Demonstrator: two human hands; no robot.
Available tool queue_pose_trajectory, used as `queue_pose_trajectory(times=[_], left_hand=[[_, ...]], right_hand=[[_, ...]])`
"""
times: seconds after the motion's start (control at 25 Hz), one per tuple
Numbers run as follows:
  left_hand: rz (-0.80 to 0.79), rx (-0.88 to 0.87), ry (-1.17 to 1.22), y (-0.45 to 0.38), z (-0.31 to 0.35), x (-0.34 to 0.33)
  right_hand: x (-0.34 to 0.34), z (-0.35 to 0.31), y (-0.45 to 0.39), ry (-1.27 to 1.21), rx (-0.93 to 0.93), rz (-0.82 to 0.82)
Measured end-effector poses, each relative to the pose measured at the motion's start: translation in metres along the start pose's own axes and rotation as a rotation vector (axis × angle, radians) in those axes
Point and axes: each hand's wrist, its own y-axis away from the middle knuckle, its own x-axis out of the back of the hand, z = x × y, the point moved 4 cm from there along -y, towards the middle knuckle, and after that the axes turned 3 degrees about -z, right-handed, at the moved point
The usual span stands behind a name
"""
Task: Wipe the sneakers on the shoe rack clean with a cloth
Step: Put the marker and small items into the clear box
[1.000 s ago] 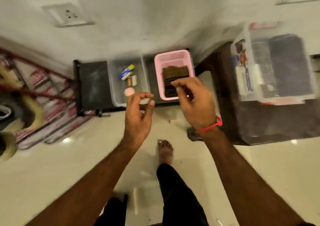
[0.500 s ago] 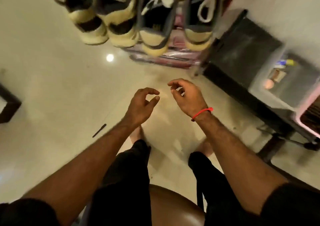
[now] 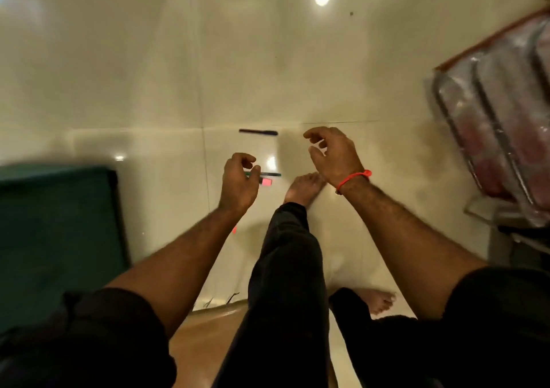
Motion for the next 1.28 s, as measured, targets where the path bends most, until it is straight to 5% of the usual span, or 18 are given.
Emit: queue_pose_trajectory(times=[0.4, 1.0, 1.12, 1.28], left_hand=[[-0.029, 0.442, 0.18, -0.086, -0.13, -0.047], [-0.032, 0.869, 0.405, -0.17, -0.22, -0.145], [-0.086, 0.891, 0.421, -0.177, -0.214, -0.161], [-0.229, 0.812, 0.213, -0.191, -0.193, -0.18]], right_hand=[[-0.136, 0.054, -0.122, 0.362, 0.053, -0.329], [-0.266, 0.14, -0.259, 0.817, 0.075, -0.249], [-0.263, 0.147, -0.256, 0.692, 0.025, -0.304], [-0.247, 0.156, -0.231, 0.222, -0.128, -0.211]])
